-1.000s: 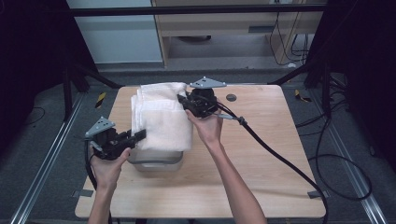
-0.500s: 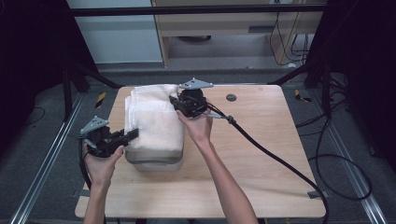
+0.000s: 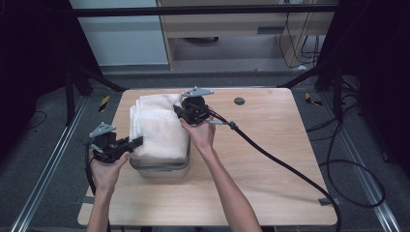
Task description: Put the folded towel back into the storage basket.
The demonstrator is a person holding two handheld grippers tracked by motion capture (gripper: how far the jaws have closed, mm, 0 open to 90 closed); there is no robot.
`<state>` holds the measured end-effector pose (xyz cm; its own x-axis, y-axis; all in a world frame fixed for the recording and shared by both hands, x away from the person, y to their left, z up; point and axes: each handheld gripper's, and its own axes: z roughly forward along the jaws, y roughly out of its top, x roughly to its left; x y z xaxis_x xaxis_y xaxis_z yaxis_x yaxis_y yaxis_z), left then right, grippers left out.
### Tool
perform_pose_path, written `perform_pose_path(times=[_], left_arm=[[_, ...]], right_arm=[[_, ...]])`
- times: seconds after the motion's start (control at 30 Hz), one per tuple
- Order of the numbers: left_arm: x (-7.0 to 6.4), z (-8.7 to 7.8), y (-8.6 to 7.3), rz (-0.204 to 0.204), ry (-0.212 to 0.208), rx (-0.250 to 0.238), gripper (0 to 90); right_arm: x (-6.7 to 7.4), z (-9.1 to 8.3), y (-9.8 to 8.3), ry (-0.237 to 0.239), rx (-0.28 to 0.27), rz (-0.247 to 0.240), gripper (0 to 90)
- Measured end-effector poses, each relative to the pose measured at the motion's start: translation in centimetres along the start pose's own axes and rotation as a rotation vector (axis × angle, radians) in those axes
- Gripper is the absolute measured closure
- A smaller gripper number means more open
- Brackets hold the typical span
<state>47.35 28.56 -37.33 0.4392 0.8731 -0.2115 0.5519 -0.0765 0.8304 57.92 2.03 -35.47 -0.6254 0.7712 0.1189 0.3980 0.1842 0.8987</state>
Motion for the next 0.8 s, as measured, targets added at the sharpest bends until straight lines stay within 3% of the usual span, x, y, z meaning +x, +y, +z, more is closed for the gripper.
perform_pose_path(times=[0.37, 0.8], left_arm=[[0.6, 1.3, -0.9, 0.000, 0.017, 0.061, 68.2], [0.6, 2.6, -1.7, 0.003, 0.025, 0.110, 68.2]], right_arm=[[0.2, 1.4, -1.3, -0.026, 0.047, -0.024, 72.6], [-0.5, 2.3, -3.0, -0.033, 0.083, -0.006, 72.4]])
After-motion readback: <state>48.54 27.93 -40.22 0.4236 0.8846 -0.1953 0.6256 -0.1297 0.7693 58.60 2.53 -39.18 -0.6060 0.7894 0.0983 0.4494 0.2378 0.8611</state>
